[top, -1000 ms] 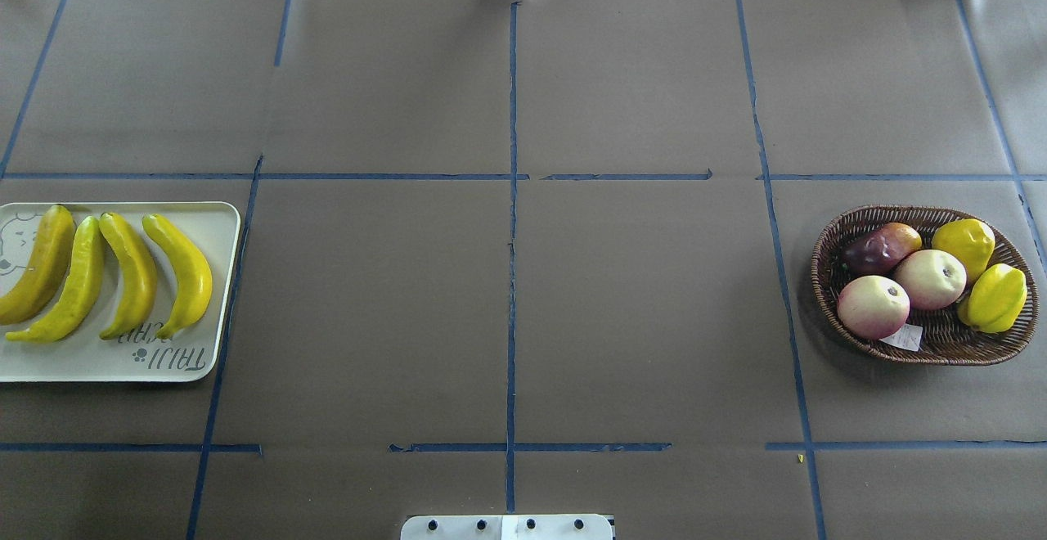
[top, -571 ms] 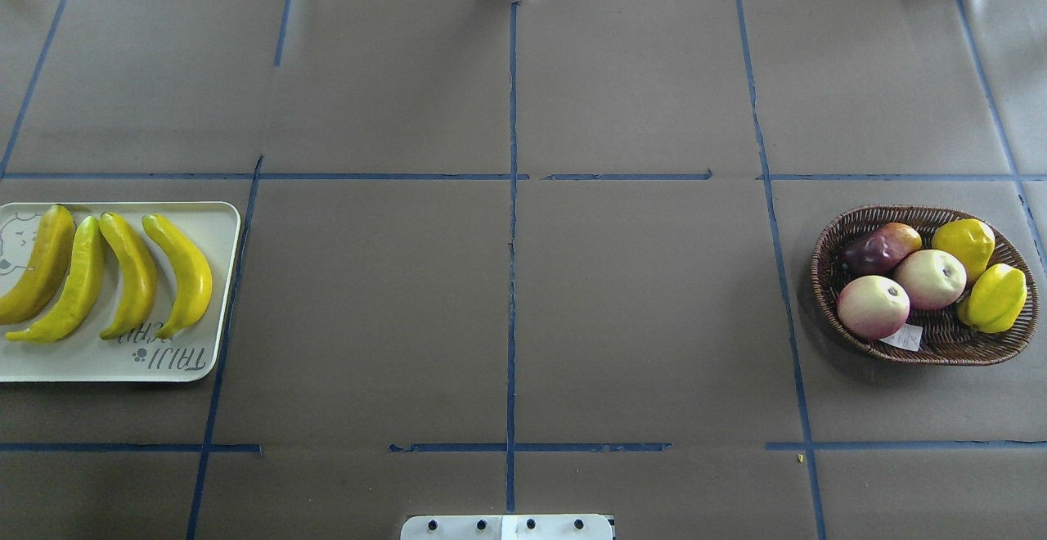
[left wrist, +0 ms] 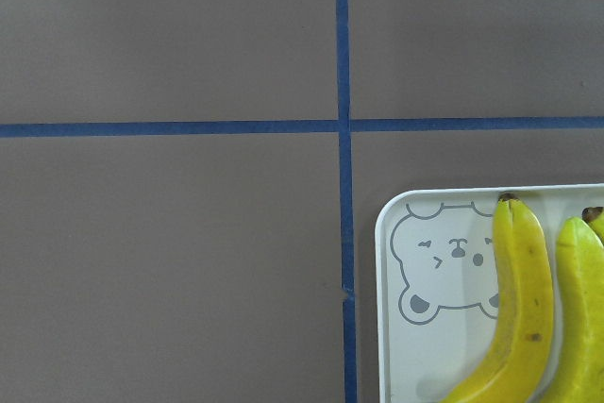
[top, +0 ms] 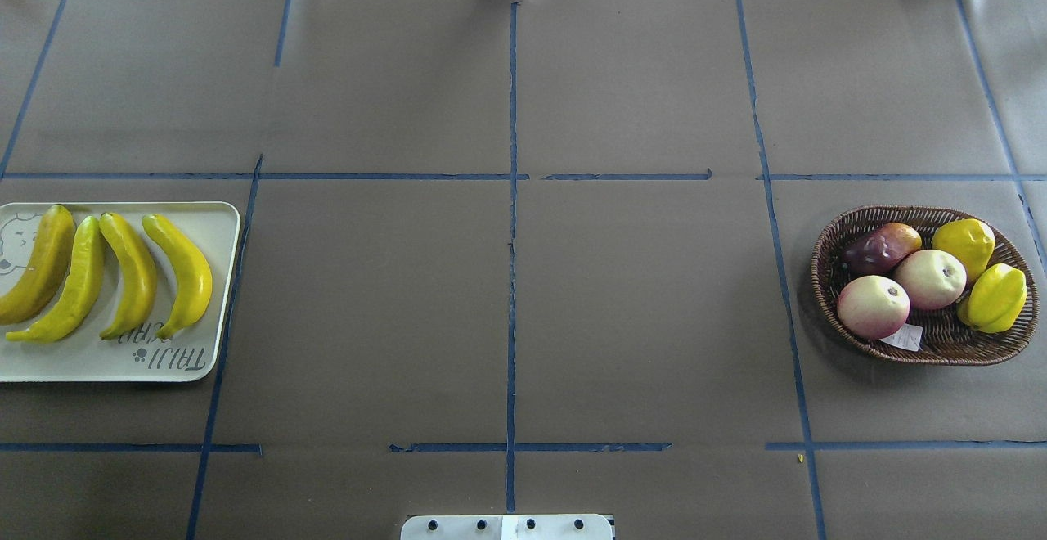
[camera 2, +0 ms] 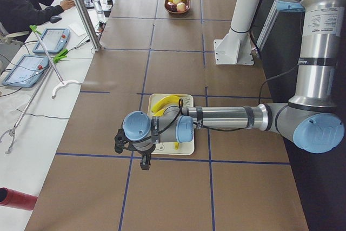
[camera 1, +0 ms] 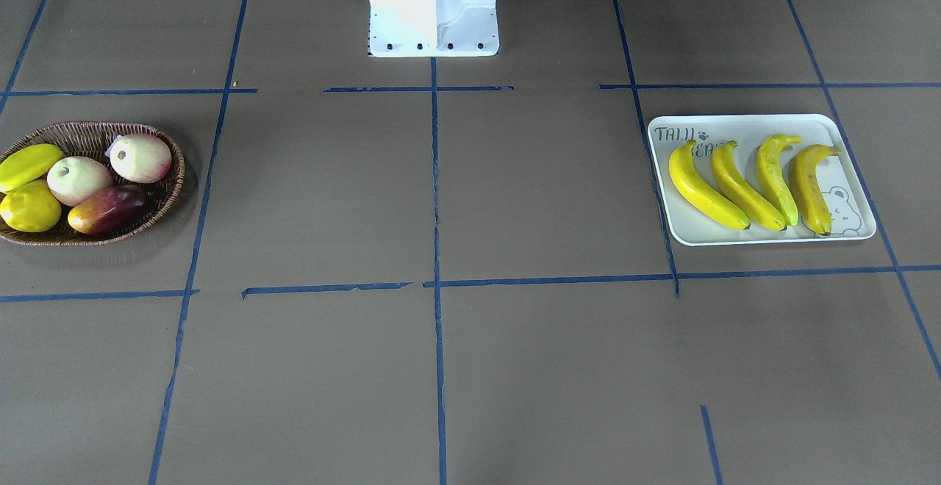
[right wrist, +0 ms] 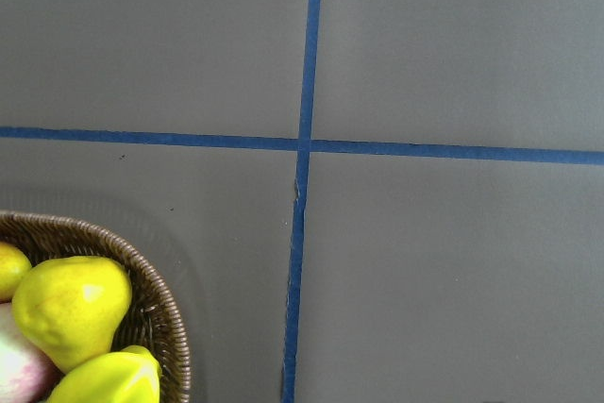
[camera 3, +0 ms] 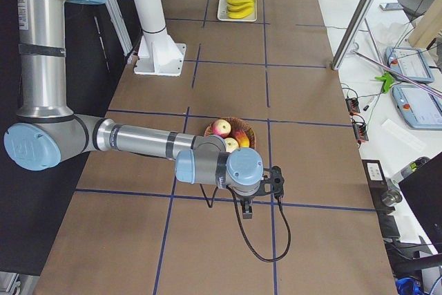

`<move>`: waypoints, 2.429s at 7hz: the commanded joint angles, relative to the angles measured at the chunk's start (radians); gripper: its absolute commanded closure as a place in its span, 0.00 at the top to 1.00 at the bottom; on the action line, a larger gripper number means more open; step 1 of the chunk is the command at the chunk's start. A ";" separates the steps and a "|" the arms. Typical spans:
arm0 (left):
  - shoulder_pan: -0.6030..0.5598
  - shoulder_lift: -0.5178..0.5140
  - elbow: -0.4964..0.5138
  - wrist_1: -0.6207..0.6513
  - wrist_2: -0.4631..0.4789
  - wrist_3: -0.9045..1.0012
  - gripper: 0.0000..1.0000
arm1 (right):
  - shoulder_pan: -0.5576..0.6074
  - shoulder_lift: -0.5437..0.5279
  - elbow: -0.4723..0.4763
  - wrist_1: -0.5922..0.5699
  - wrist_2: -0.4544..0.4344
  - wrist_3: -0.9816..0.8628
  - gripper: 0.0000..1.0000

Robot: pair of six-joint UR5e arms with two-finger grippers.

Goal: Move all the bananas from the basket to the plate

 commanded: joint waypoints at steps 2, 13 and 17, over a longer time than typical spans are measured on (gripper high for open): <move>0.000 0.003 -0.010 0.000 0.000 0.000 1.00 | -0.029 -0.036 0.076 -0.013 -0.004 0.100 1.00; 0.000 -0.002 -0.010 0.000 0.002 0.000 1.00 | -0.073 -0.039 0.086 -0.012 -0.021 0.109 1.00; 0.000 -0.002 -0.010 0.000 0.002 0.000 1.00 | -0.073 -0.039 0.084 -0.012 -0.022 0.109 1.00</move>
